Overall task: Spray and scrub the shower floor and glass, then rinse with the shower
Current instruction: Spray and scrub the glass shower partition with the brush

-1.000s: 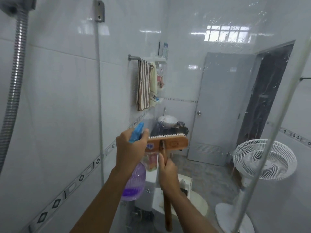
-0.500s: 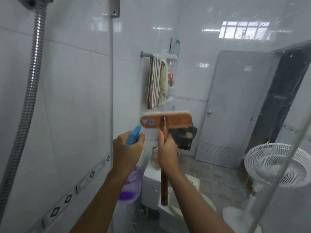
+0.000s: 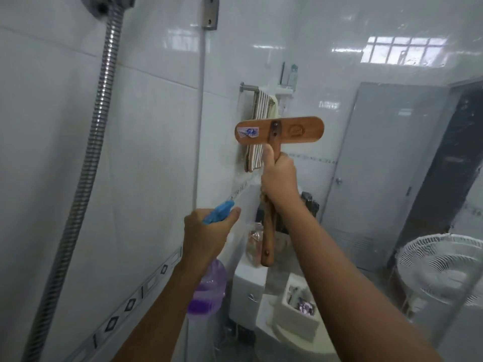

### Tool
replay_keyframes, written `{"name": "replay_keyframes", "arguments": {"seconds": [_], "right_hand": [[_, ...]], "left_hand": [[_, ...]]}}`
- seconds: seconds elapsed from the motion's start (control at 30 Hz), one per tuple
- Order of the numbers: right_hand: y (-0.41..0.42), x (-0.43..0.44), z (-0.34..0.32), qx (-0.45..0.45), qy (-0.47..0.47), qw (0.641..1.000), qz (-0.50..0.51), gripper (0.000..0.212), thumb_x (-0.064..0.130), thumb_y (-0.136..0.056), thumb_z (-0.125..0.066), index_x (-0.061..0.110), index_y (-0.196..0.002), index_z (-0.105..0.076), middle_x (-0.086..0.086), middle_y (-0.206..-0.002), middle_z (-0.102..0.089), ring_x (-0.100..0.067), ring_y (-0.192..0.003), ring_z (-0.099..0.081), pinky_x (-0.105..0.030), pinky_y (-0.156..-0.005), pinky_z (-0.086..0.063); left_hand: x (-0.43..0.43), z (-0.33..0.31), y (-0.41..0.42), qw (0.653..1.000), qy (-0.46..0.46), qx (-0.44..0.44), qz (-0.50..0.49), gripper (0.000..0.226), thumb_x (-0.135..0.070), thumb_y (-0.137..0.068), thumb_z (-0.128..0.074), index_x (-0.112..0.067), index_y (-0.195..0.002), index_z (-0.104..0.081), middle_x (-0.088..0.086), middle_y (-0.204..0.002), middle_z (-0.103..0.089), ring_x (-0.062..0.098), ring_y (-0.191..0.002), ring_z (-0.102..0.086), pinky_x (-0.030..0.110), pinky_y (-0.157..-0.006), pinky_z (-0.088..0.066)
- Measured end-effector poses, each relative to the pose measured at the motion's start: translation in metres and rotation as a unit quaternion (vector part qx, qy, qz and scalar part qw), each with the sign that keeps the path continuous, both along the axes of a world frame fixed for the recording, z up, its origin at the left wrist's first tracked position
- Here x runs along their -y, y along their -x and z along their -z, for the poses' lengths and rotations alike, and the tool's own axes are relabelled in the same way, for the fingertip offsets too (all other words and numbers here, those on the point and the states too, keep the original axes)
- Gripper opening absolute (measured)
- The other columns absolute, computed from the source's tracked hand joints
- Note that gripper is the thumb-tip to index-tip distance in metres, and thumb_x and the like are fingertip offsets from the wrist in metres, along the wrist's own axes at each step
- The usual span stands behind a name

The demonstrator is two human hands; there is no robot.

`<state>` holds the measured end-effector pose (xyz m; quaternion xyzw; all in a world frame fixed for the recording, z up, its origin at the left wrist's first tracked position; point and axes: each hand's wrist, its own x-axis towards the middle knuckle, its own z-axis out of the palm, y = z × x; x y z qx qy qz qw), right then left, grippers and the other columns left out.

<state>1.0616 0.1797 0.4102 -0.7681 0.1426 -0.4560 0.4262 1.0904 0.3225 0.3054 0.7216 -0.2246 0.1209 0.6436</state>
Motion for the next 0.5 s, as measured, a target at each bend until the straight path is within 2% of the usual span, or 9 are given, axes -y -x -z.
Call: {"name": "replay_keyframes", "arguments": {"seconds": [0.07, 0.13, 0.23, 0.37, 0.5], "right_hand": [[-0.001, 0.001, -0.001, -0.004, 0.005, 1.000, -0.007, 0.044, 0.047, -0.105, -0.040, 0.009, -0.096, -0.059, 0.001, -0.070, -0.056, -0.009, -0.058, -0.052, -0.013, -0.043, -0.037], [-0.001, -0.001, 0.007, -0.021, 0.011, 1.000, -0.001, 0.045, 0.049, -0.105, -0.038, 0.010, -0.099, -0.060, 0.001, -0.072, -0.057, -0.009, -0.059, -0.053, -0.019, -0.048, -0.040], [-0.004, -0.006, 0.012, -0.029, 0.000, 1.000, -0.002, 0.044, 0.050, -0.105, -0.037, 0.013, -0.103, -0.059, 0.003, -0.074, -0.057, -0.009, -0.062, -0.054, -0.021, -0.052, -0.040], [-0.006, -0.006, 0.009, -0.032, 0.002, 0.999, 0.001, 0.045, 0.050, -0.105, -0.037, 0.011, -0.100, -0.059, 0.003, -0.072, -0.056, -0.010, -0.062, -0.053, -0.022, -0.053, -0.038], [-0.006, -0.006, 0.010, -0.037, 0.008, 0.999, 0.004, 0.046, 0.050, -0.105, -0.036, 0.010, -0.102, -0.058, 0.003, -0.072, -0.055, -0.008, -0.060, -0.052, -0.017, -0.048, -0.036]], "left_hand": [[-0.003, -0.003, -0.005, 1.000, 0.000, 0.011, 0.005, 0.027, -0.047, -0.084, -0.074, -0.024, -0.073, -0.063, 0.003, -0.064, -0.068, 0.021, -0.055, -0.068, 0.043, -0.057, -0.062], [-0.006, -0.006, -0.009, 1.000, -0.013, 0.016, 0.019, 0.027, -0.049, -0.082, -0.074, -0.025, -0.077, -0.064, -0.004, -0.066, -0.069, 0.014, -0.057, -0.069, 0.038, -0.057, -0.063], [-0.007, -0.008, -0.014, 0.999, -0.034, 0.006, 0.026, 0.041, -0.062, -0.074, -0.069, -0.022, -0.084, -0.068, -0.006, -0.069, -0.070, 0.015, -0.059, -0.070, 0.033, -0.060, -0.064], [-0.007, -0.007, -0.017, 1.000, -0.009, 0.017, -0.013, 0.033, -0.057, -0.077, -0.071, -0.026, -0.072, -0.062, 0.003, -0.065, -0.068, 0.022, -0.056, -0.068, 0.042, -0.062, -0.063], [-0.007, -0.008, -0.021, 1.000, -0.009, 0.028, -0.006, 0.041, -0.062, -0.074, -0.070, -0.021, -0.075, -0.065, 0.005, -0.068, -0.069, 0.024, -0.060, -0.069, 0.045, -0.062, -0.063]]}}
